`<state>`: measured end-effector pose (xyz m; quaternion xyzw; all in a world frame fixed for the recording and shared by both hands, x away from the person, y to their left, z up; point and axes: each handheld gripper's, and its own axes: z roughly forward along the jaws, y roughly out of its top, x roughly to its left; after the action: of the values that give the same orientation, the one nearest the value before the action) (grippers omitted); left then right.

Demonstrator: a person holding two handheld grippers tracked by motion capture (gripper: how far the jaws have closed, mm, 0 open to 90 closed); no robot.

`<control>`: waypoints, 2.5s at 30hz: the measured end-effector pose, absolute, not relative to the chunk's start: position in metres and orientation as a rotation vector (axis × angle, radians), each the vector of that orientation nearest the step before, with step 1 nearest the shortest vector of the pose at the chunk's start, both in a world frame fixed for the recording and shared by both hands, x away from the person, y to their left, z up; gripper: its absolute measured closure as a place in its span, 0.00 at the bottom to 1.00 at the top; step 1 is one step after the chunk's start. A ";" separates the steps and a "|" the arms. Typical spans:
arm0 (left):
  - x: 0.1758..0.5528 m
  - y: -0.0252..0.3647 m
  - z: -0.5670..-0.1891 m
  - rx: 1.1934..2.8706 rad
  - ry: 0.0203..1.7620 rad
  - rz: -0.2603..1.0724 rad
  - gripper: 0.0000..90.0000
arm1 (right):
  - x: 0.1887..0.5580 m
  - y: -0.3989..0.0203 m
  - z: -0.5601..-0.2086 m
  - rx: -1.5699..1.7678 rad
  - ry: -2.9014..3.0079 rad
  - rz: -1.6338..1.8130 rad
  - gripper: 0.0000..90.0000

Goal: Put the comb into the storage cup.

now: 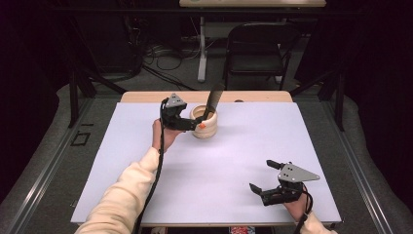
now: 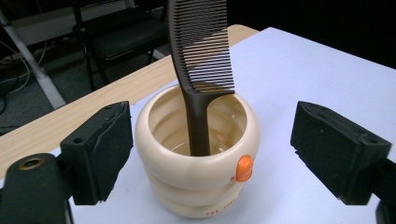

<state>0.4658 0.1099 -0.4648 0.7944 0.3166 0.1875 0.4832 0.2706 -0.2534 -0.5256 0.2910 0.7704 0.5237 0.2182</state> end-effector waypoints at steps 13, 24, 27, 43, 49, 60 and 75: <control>0.448 0.132 -0.459 1.953 0.798 0.467 0.01 | 0.271 -0.253 -0.526 0.802 2.133 1.447 0.00; 0.435 0.149 -0.463 1.958 0.821 0.469 0.00 | 0.271 -0.254 -0.526 0.802 2.132 1.446 0.00; 0.432 0.153 -0.465 1.956 0.828 0.467 0.00 | 0.271 -0.253 -0.526 0.803 2.132 1.444 0.00; 0.414 0.169 -0.478 1.942 0.853 0.459 0.00 | 0.271 -0.254 -0.525 0.803 2.130 1.444 0.00; 0.407 0.172 -0.481 1.941 0.845 0.468 0.00 | 0.270 -0.254 -0.525 0.803 2.132 1.445 0.00; 0.395 0.179 -0.483 1.938 0.843 0.479 0.00 | 0.270 -0.254 -0.525 0.806 2.132 1.445 0.00; 0.372 0.191 -0.488 1.939 0.842 0.516 0.00 | 0.270 -0.253 -0.525 0.804 2.134 1.446 0.00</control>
<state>0.3718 0.1911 -0.4885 0.7892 0.3428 0.2100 0.4643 0.2699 -0.2530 -0.5250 0.2905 0.7711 0.5225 0.2191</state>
